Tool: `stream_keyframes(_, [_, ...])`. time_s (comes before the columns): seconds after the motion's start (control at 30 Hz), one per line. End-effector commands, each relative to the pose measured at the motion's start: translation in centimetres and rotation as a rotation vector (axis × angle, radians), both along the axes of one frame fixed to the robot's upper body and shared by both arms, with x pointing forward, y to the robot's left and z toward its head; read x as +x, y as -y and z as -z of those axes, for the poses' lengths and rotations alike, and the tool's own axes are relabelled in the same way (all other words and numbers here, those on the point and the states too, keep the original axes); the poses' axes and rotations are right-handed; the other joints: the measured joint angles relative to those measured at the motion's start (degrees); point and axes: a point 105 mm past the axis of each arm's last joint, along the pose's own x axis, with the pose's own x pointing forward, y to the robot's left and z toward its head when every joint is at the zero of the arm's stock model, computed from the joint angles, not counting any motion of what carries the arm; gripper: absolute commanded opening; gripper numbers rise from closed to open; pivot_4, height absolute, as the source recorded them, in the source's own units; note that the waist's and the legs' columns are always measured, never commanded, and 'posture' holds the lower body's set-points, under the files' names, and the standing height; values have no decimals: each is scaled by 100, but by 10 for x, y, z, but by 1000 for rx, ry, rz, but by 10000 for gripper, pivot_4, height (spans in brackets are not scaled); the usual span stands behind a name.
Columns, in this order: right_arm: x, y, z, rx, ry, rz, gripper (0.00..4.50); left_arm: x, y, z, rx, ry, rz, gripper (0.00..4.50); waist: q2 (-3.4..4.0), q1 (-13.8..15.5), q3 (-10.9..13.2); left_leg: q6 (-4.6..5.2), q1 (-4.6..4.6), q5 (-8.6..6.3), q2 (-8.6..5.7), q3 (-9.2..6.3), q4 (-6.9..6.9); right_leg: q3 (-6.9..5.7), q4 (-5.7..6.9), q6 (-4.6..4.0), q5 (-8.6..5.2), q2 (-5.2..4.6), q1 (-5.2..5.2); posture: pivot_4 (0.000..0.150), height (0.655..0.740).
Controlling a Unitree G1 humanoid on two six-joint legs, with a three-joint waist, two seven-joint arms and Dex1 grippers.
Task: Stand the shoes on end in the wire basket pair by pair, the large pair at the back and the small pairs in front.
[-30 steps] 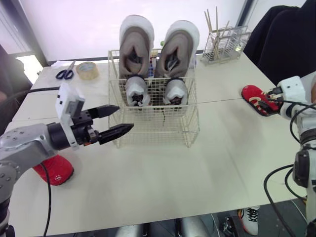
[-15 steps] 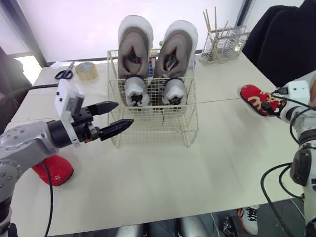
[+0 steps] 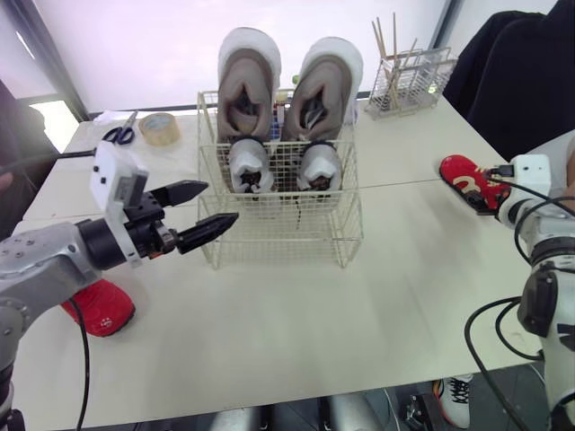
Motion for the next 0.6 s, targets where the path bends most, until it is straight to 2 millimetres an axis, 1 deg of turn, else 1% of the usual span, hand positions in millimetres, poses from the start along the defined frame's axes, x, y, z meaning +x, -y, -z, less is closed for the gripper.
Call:
stream_keyframes(0.03, [5, -4, -9, 5, 40, -3, 26920, -5, -2, -11, 9, 54, -15, 42260, 0, -1, 0, 0, 0, 0, 0, 0, 0, 0, 0, 0, 0, 0, 0, 1500, 7400])
stream_keyframes(0.07, [6, -5, -9, 4, 41, -5, 21544, -5, -2, -12, 8, 55, -17, 42260, 0, -2, 0, 0, 0, 0, 0, 0, 1, 0, 0, 0, 0, 0, 0, 1500, 7400])
stream_keyframes(0.13, [7, -6, -8, 5, 45, -2, 12504, -5, -2, -12, 7, 56, -23, 42260, 0, -21, 0, 0, 1, 0, 0, 1, 2, 1, 2, 0, 0, 0, 1, 1500, 7400])
stream_keyframes(0.17, [7, -6, -8, 4, 46, 1, 6694, -6, -2, -12, 8, 57, -27, 42260, 0, -24, 0, 0, 3, 0, 0, 2, 1, 3, 4, 0, 0, 1, 1, 1500, 7400])
stream_keyframes(0.2, [7, -6, -8, 3, 47, 2, 2605, -6, -2, -12, 7, 57, -29, 42260, 0, -25, 0, 0, 4, 0, 1, 3, 1, 4, 5, 0, 0, 2, 0, 1500, 7400])
stream_keyframes(0.23, [7, -6, -8, 3, 47, 2, 316, -6, -3, -12, 7, 57, -32, 42260, 0, -25, 0, 0, 4, 0, 2, 3, 1, 4, 5, 0, 0, 3, 1, 1500, 7400])
stream_keyframes(0.47, [7, -8, -8, 11, 46, -19, 316, -5, -3, -11, 1, 58, -48, 42260, 0, -22, 0, 0, 10, 0, 3, 9, 3, 11, 10, 0, 0, 5, 3, 1500, 7400])
stream_keyframes(0.53, [7, -8, -12, 21, 61, -35, 316, -5, -2, -12, -4, 61, -48, 42260, 0, -24, 0, 0, 10, 0, 5, 10, 3, 12, 10, 0, 0, 6, 3, 1500, 7400])
stream_keyframes(0.6, [8, -10, -21, 35, 99, -70, 316, -4, -2, -12, -8, 66, -47, 42260, 0, -26, 0, 0, 12, 0, 5, 14, 3, 15, 13, 0, 0, 7, 3, 1500, 7400])
